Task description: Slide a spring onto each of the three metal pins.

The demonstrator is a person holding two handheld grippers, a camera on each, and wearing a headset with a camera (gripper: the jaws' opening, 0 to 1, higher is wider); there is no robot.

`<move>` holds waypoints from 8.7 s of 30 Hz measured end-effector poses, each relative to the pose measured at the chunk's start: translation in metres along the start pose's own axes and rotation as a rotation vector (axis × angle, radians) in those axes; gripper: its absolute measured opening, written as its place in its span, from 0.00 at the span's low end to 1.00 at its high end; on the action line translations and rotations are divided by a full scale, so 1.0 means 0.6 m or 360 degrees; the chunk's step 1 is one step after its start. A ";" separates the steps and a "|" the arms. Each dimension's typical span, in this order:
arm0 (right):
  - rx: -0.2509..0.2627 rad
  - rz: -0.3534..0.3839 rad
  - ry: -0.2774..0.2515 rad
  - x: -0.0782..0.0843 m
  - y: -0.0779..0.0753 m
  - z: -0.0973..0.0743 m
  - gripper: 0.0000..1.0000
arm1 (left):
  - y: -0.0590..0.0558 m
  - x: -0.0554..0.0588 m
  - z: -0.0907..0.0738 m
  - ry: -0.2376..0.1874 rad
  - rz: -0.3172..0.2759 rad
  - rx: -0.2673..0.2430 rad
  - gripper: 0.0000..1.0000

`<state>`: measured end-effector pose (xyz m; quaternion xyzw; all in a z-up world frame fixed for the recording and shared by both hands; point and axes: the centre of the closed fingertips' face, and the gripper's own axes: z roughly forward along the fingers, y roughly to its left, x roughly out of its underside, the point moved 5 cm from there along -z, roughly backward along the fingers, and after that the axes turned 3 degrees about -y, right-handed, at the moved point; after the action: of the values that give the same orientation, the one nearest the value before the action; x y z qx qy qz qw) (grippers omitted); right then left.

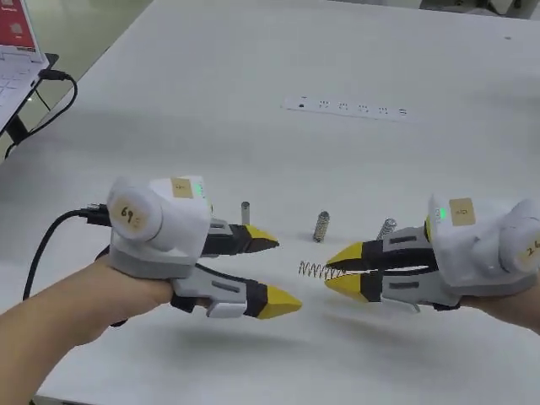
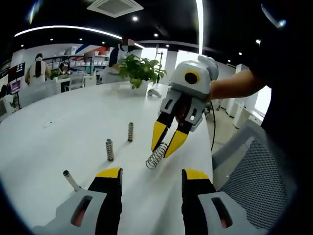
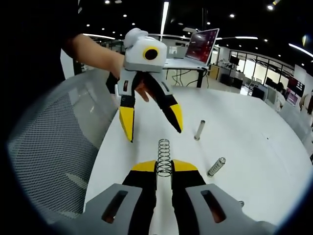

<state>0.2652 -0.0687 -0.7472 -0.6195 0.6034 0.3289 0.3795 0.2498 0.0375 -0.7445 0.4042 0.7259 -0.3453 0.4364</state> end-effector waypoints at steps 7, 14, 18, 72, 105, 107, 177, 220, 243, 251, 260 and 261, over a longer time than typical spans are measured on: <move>-0.0039 0.0005 -0.0044 -0.013 0.007 -0.007 0.08 | -0.009 -0.011 0.019 -0.0055 -0.0027 0.0064 0.28; -0.0046 0.0009 -0.0059 -0.017 0.007 -0.011 0.08 | -0.011 -0.020 0.022 -0.0109 -0.0030 0.0097 0.17; -0.0058 0.0009 -0.0067 -0.020 0.010 -0.011 0.08 | -0.015 -0.021 0.023 -0.0106 -0.0025 0.0126 0.16; -0.0092 0.0070 -0.0054 -0.035 0.021 -0.025 0.08 | -0.034 -0.020 0.006 -0.0170 -0.0011 0.0238 0.03; -0.0195 -0.0156 -0.0039 -0.079 0.035 -0.011 0.08 | -0.044 0.002 0.026 -0.0030 0.0098 0.0266 0.02; -0.0194 -0.0162 -0.0054 -0.083 0.034 -0.008 0.08 | -0.043 0.001 0.028 -0.0031 0.0112 0.0256 0.02; 0.0021 0.0016 -0.0295 -0.099 0.039 0.009 0.08 | -0.017 -0.006 -0.007 -0.0031 0.0040 0.0076 0.28; 0.0145 -0.0002 -0.0211 -0.075 0.002 0.012 0.08 | 0.064 0.042 -0.123 0.0018 -0.0074 -0.0434 0.98; 0.0277 -0.0005 -0.0234 -0.093 -0.066 0.052 0.08 | 0.065 0.064 -0.149 0.0055 -0.0116 -0.0507 0.98; 0.0294 0.0020 -0.0279 -0.117 -0.090 0.083 0.08 | 0.069 0.067 -0.156 0.0051 -0.0128 -0.0526 0.98; 0.0289 -0.0018 -0.0266 -0.135 -0.107 0.119 0.08 | 0.066 0.067 -0.158 0.0042 -0.0128 -0.0520 0.98; 0.0287 0.0022 -0.0287 -0.138 -0.109 0.125 0.08 | 0.067 0.068 -0.158 0.0043 -0.0127 -0.0523 0.98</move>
<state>0.3296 0.0361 -0.7080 -0.5465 0.5983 0.3301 0.4842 0.2398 0.1475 -0.7514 0.3029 0.7938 -0.2336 0.4728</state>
